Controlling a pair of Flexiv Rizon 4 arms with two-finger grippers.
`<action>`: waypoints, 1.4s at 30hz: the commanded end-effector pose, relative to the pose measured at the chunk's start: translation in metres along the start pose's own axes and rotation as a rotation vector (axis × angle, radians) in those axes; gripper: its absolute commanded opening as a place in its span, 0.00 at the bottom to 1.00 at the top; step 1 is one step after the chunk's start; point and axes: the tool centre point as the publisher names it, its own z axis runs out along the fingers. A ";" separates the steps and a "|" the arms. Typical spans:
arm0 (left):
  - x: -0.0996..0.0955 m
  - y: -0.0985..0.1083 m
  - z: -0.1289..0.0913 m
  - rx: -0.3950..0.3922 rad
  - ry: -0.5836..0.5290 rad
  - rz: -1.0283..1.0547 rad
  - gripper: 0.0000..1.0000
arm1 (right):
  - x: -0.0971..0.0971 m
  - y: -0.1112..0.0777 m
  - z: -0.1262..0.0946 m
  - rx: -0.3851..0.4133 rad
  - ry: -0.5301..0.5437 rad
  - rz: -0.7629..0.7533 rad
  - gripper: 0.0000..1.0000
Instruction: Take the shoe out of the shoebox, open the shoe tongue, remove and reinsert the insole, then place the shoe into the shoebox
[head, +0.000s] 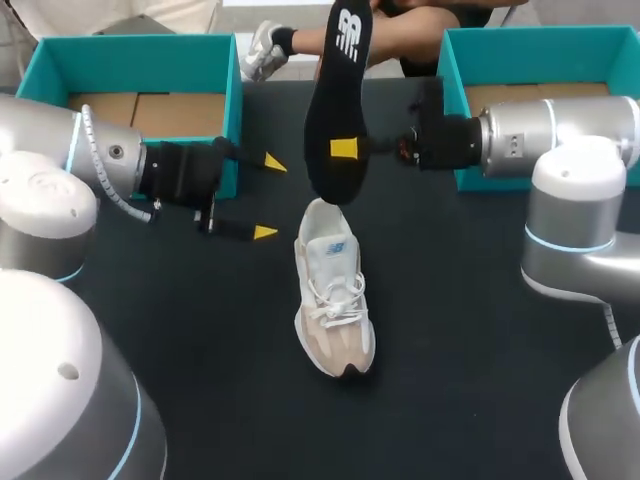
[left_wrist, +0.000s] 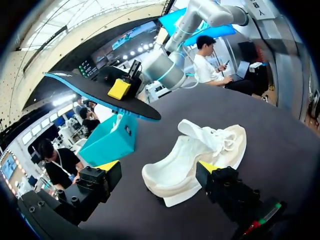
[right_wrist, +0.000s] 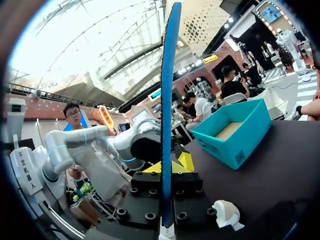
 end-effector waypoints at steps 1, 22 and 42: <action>0.002 0.008 0.008 -0.001 0.050 -0.016 1.00 | -0.020 -0.008 0.010 0.009 0.041 -0.032 0.00; 0.039 0.048 0.027 -0.084 0.092 -0.079 1.00 | -0.036 -0.036 0.008 0.060 -0.014 -0.068 0.00; 0.047 0.050 0.034 -0.168 0.074 -0.101 1.00 | -0.047 -0.068 0.017 0.041 -0.038 -0.190 0.00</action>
